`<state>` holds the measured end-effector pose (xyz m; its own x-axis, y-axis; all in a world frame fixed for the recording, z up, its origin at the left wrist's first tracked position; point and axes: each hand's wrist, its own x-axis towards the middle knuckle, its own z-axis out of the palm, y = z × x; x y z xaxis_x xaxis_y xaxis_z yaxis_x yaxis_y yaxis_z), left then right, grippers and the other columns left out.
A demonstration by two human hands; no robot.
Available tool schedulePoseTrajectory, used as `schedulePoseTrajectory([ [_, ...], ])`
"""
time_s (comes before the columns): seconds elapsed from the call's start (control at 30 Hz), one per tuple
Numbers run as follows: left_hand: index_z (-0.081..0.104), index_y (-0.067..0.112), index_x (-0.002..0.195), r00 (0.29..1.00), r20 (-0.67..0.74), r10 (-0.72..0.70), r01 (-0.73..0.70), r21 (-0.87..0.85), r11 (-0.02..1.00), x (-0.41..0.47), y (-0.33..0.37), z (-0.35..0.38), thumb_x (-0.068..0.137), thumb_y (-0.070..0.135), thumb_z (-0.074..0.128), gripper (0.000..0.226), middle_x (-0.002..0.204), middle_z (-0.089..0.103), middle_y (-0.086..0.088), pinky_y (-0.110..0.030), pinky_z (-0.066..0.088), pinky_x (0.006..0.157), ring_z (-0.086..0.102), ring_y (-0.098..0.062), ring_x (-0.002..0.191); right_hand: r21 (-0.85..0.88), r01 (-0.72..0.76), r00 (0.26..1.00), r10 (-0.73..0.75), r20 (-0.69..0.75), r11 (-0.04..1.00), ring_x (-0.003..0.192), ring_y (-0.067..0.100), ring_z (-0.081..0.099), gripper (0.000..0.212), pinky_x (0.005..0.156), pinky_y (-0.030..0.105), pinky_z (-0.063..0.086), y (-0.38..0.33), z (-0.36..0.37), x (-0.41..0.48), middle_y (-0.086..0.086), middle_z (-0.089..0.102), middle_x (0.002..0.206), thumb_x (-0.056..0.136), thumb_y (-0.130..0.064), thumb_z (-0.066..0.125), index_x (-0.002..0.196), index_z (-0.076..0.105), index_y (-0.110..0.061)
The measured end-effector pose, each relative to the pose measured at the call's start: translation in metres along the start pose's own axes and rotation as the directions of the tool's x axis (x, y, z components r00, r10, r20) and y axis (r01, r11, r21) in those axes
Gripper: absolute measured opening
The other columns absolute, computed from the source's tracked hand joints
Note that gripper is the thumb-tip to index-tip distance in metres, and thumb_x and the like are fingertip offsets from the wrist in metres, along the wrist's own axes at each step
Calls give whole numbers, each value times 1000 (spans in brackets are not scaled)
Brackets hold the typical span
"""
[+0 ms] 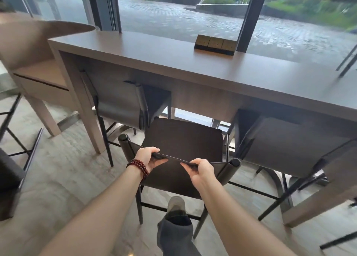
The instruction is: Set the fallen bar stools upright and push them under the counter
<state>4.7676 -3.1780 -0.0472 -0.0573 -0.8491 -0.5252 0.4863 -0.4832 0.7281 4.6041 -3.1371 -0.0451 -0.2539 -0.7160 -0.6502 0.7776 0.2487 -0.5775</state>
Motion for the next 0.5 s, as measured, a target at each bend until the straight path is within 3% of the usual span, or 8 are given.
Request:
schedulePoseTrajectory([
  [0.1, 54, -3, 84, 1000, 5, 7, -7, 20, 1000, 15, 8, 9, 84, -12, 48, 10, 87, 59, -19, -46, 59, 58, 61, -34, 80, 20, 15, 1000, -15, 18, 1000, 75, 36, 52, 22, 78, 53, 53, -5, 7, 13, 21, 48, 95, 82, 23, 40, 89, 50, 5],
  [0.2, 53, -3, 79, 1000, -21, 11, -10, 36, 999, 30, 14, 14, 83, -13, 47, 12, 83, 59, -20, -47, 57, 61, 61, -34, 77, -13, -6, 999, 7, 35, 1000, 74, 34, 54, 19, 67, 46, 54, -11, 14, 22, 19, 49, 90, 83, 22, 42, 82, 50, 4],
  [0.33, 50, -2, 70, 998, -57, 42, -40, 33, 999, 49, 17, 18, 80, -16, 42, 18, 77, 55, -18, -45, 59, 59, 60, -33, 72, -31, 5, 999, -4, 43, 1000, 74, 32, 56, 24, 64, 42, 55, -17, 22, 31, 17, 45, 98, 82, 21, 44, 98, 48, 4],
  [0.5, 51, -2, 75, 998, -28, 59, -58, 31, 998, 65, 31, 36, 81, -14, 41, 17, 84, 57, -20, -48, 58, 69, 61, -35, 77, -47, 36, 999, -34, 31, 998, 71, 30, 60, 24, 53, 38, 57, -31, 36, 45, 16, 49, 93, 82, 19, 48, 99, 50, 3],
])
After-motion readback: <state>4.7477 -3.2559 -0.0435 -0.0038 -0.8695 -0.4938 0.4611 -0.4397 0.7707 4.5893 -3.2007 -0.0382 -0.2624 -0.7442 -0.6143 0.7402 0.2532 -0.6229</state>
